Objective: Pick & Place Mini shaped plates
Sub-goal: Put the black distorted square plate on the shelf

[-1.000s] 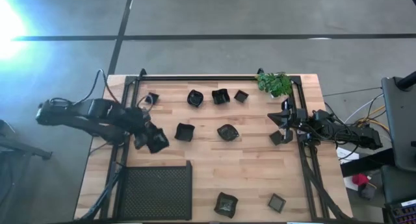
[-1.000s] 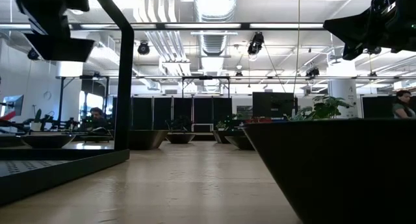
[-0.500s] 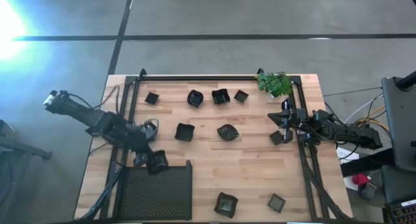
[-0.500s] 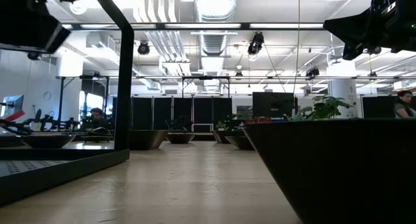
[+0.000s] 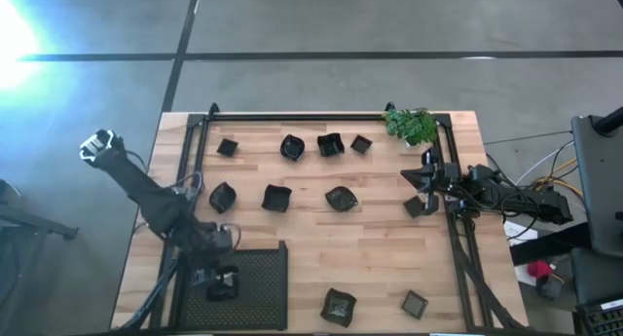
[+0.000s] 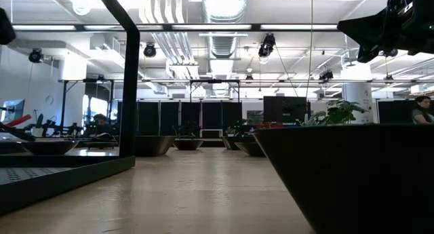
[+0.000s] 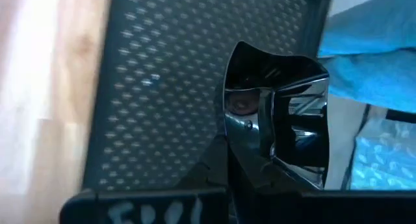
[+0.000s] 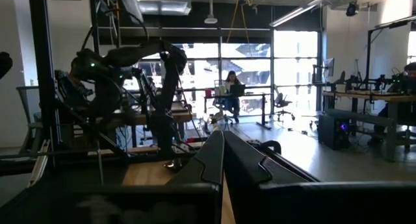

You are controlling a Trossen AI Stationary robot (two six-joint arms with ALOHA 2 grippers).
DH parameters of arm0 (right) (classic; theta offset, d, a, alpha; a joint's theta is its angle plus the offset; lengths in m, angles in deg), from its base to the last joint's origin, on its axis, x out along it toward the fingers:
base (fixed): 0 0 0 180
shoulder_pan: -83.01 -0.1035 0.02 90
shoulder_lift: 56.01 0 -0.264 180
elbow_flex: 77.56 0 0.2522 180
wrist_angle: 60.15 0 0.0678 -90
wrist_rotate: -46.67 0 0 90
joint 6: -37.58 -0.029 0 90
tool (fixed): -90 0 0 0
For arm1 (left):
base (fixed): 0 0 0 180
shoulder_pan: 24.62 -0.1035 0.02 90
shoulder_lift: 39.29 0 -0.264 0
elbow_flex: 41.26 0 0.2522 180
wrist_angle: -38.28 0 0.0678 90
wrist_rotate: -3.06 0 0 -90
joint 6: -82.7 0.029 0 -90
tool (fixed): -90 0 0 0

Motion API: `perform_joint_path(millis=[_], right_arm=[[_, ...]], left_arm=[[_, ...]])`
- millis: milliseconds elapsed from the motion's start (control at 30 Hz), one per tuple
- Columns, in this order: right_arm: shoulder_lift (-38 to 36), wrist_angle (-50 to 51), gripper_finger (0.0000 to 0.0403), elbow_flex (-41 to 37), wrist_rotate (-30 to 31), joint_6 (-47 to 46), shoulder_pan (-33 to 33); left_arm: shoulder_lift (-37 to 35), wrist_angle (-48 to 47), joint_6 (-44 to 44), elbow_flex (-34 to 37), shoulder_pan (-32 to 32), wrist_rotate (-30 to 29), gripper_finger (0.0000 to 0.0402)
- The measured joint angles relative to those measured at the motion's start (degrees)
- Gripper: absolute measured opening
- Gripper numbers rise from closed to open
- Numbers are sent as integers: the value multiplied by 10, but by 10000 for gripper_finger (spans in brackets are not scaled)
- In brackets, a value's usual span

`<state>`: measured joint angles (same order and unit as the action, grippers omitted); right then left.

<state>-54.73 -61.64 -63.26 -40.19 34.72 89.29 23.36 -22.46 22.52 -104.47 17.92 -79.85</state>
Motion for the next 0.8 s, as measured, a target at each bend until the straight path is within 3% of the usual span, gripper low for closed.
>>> perform_joint_path(millis=[800], right_arm=[[0, 0, 8, 0, 0, 2, 0]], left_arm=[[141, 57, -19, 0, 68, 45, 0]])
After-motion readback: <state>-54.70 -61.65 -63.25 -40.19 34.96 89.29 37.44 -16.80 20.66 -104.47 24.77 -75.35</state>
